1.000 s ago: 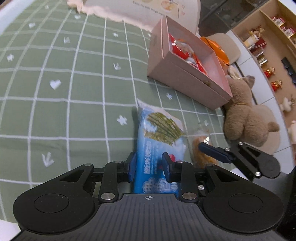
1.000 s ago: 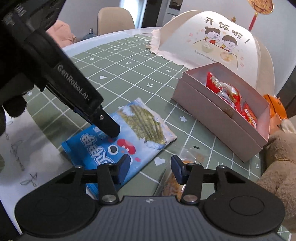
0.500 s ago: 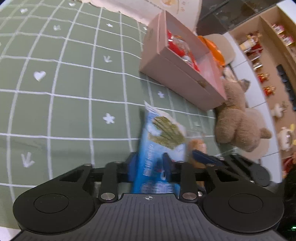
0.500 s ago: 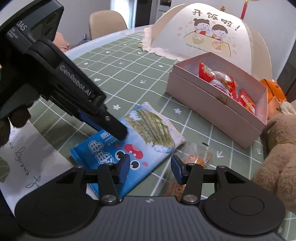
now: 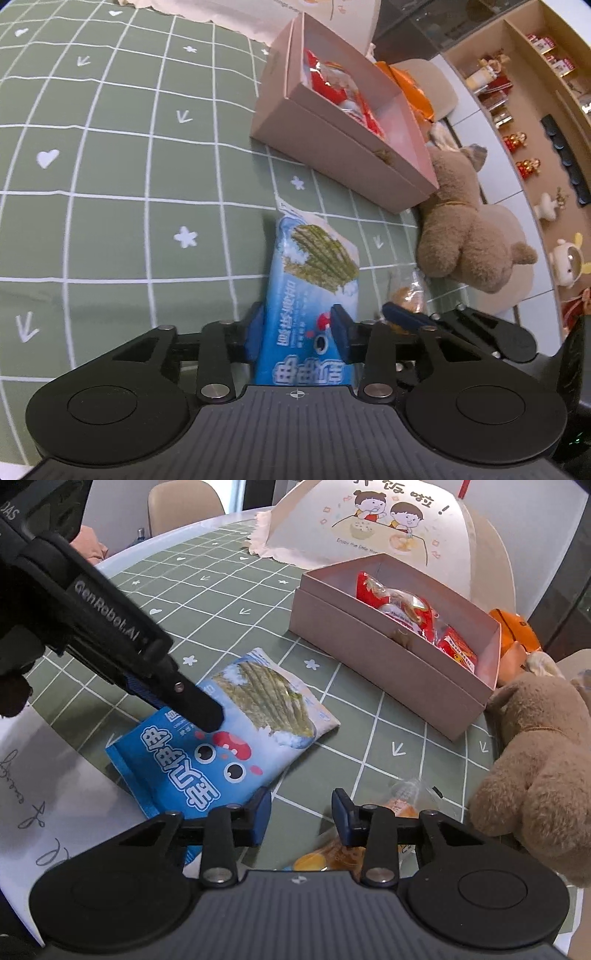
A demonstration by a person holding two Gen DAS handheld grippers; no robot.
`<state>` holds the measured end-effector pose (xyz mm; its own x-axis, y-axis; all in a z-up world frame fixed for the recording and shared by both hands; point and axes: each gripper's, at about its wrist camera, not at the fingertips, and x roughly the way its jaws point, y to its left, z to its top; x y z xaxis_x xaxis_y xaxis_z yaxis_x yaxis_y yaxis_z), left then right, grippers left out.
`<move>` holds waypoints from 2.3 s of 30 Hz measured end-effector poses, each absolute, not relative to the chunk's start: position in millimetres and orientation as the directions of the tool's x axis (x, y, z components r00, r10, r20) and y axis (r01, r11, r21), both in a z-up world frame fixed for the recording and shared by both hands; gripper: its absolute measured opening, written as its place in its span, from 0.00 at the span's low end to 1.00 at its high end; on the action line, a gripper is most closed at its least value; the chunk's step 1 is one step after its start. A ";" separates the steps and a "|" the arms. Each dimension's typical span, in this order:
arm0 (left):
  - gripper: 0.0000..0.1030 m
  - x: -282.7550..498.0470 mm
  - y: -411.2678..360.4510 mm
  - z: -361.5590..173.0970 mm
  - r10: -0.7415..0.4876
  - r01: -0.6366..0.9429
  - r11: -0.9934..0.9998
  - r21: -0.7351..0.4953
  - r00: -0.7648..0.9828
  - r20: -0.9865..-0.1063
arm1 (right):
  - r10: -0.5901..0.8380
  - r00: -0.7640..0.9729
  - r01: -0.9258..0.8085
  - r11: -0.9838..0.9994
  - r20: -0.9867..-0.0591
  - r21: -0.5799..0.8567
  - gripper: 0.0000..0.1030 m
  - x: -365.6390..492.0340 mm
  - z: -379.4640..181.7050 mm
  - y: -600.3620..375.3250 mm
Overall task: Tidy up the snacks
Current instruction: 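Grasp the blue seaweed packet with the left tool and lift it, then grasp the clear-wrapped bread stick with the right tool while the left tool holds the seaweed packet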
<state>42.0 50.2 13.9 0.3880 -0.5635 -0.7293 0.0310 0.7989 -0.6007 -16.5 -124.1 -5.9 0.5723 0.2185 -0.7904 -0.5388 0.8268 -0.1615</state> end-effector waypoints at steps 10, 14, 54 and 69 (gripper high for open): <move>0.40 40.4 57.2 14.6 -0.556 0.009 0.801 -0.599 0.382 -0.738 | 0.265 0.570 -0.527 0.844 -0.777 -0.098 0.36 -17.9 10.8 -133.6; 0.39 40.2 53.4 10.2 -0.595 0.018 0.774 -0.633 0.364 -0.717 | 0.246 0.559 -0.523 0.845 -0.792 -0.107 0.36 -16.9 0.0 -133.0; 0.20 26.9 36.4 40.0 -0.424 0.055 0.891 -0.451 0.458 -0.781 | 0.327 0.477 -0.334 0.926 -0.816 0.176 0.64 3.8 -5.8 -174.0; 0.20 26.7 29.4 41.9 -0.383 0.057 0.913 -0.403 0.457 -0.803 | 0.235 0.488 -0.405 0.914 -0.840 0.021 1.00 4.3 -18.0 -137.5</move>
<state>26.7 29.4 41.9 0.4567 -0.3827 -0.8031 0.0570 0.9135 -0.4029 4.3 -137.5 -18.0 0.4883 0.2351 -0.8404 -0.4048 0.9142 0.0205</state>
